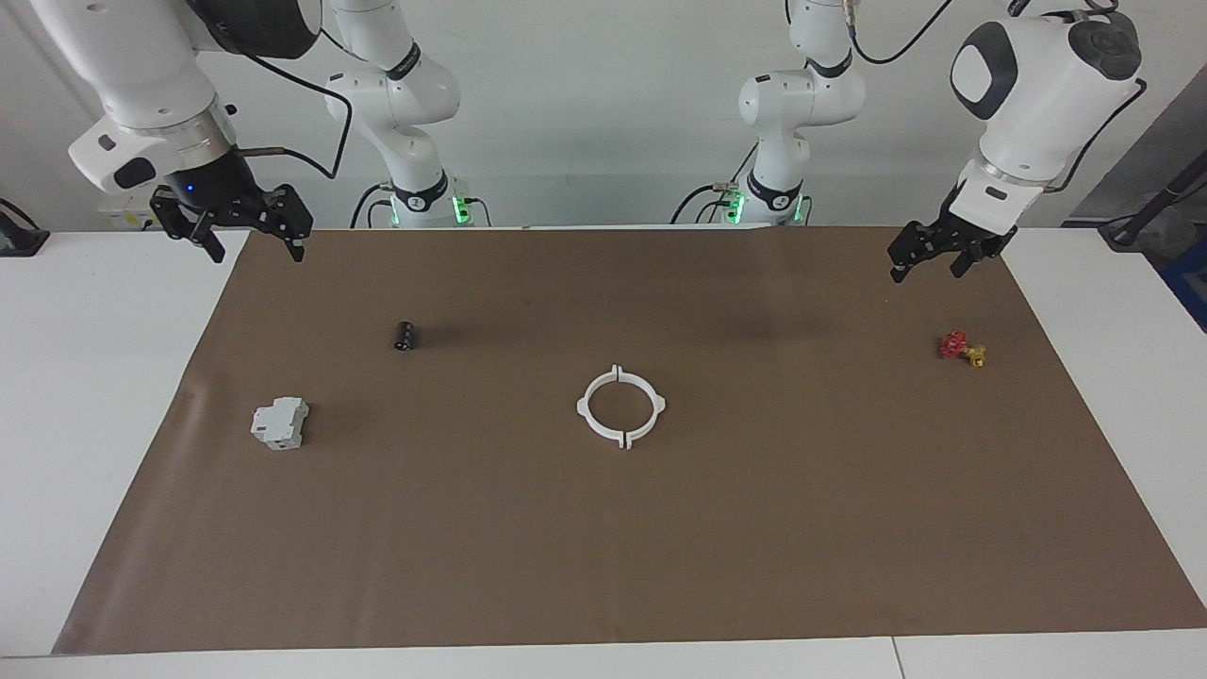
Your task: Assemble drain pipe with both arms
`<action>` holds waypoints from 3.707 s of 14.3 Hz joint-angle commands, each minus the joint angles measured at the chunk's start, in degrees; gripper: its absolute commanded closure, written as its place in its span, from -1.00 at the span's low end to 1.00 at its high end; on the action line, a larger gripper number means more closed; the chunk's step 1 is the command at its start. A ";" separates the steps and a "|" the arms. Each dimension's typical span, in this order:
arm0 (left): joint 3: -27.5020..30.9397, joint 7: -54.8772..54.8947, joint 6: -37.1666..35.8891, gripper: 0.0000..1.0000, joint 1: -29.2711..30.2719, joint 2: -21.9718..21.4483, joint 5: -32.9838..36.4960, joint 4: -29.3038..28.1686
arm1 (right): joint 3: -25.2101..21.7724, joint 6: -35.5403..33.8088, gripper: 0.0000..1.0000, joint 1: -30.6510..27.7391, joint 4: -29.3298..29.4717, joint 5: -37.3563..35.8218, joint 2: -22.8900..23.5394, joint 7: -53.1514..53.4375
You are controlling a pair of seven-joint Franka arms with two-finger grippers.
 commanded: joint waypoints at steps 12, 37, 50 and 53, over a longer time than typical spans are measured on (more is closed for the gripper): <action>-0.17 -1.18 -22.85 -1.00 -1.77 9.48 0.98 20.75 | 0.02 -0.39 -1.00 -0.23 -0.93 0.61 -0.90 0.25; 1.06 -0.84 -12.48 -1.00 -2.74 7.90 0.98 16.62 | 0.02 -0.39 -1.00 -0.23 -0.93 0.61 -0.90 0.25; 1.24 -0.57 -11.16 -1.00 -3.35 7.64 0.98 16.44 | 0.02 -0.39 -1.00 -0.23 -0.93 0.61 -0.90 0.25; 1.32 -0.74 -11.25 -1.00 -3.35 7.64 0.98 16.44 | 0.02 -0.39 -1.00 -0.23 -0.93 0.61 -0.90 0.25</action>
